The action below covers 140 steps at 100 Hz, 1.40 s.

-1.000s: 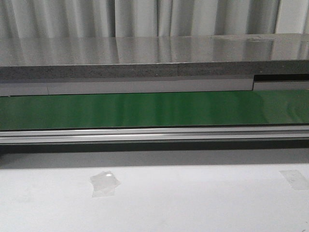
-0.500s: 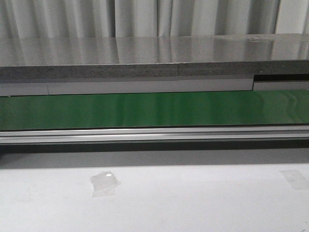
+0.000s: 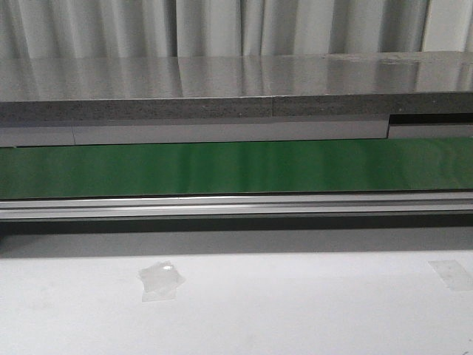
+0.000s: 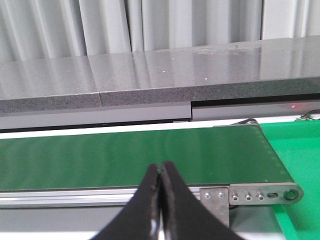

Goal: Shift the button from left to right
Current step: 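Lift the button with the left gripper and carry it onto the belt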

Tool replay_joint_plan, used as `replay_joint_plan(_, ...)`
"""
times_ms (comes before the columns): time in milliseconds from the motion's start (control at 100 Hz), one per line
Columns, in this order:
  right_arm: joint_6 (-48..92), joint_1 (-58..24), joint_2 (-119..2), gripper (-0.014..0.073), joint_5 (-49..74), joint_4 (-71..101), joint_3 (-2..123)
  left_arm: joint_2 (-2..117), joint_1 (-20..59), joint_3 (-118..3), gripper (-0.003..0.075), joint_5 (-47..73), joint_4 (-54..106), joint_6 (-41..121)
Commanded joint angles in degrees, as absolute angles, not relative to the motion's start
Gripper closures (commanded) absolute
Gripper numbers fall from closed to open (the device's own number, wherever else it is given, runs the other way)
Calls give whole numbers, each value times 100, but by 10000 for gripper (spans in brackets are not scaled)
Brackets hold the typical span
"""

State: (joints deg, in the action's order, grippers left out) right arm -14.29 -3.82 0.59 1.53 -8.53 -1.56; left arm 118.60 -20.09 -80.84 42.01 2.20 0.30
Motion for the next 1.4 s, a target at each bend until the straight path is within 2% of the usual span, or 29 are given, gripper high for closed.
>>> replay_joint_plan(0,-1407,-392,169,694,-289,-899,-70,11272,-1989,-8195,740,4217,339,0)
replay_joint_plan(390,-1407,-392,169,694,-289,-899,-70,10032,-1624,-8205,740,4459,529,1122)
replay_joint_plan(570,-1407,-392,169,694,-289,-899,-70,10019,-1213,-8216,740,4880,538,1224)
replay_joint_plan(890,-1407,-392,169,694,-289,-899,-70,10074,-816,-8216,735,4839,487,1259)
replay_joint_plan(1030,-1407,-392,169,694,-289,-899,-70,10273,-740,-8216,692,4895,525,1259)
replay_joint_plan(1120,-1407,-392,169,694,-289,-899,-70,10391,-713,-8216,632,4906,549,1259)
replay_joint_plan(1190,-1407,-392,169,694,-289,-899,-70,10401,-713,-8216,547,4895,594,1267)
replay_joint_plan(1240,-1407,-392,169,694,-289,-899,-70,10378,-713,-8216,459,4884,594,1277)
replay_joint_plan(1340,-1407,-392,169,694,-289,-899,-70,10364,-713,-8216,222,4896,646,1271)
replay_joint_plan(1390,-1407,-392,169,694,-289,-899,-70,10364,-713,-8216,130,4920,704,1271)
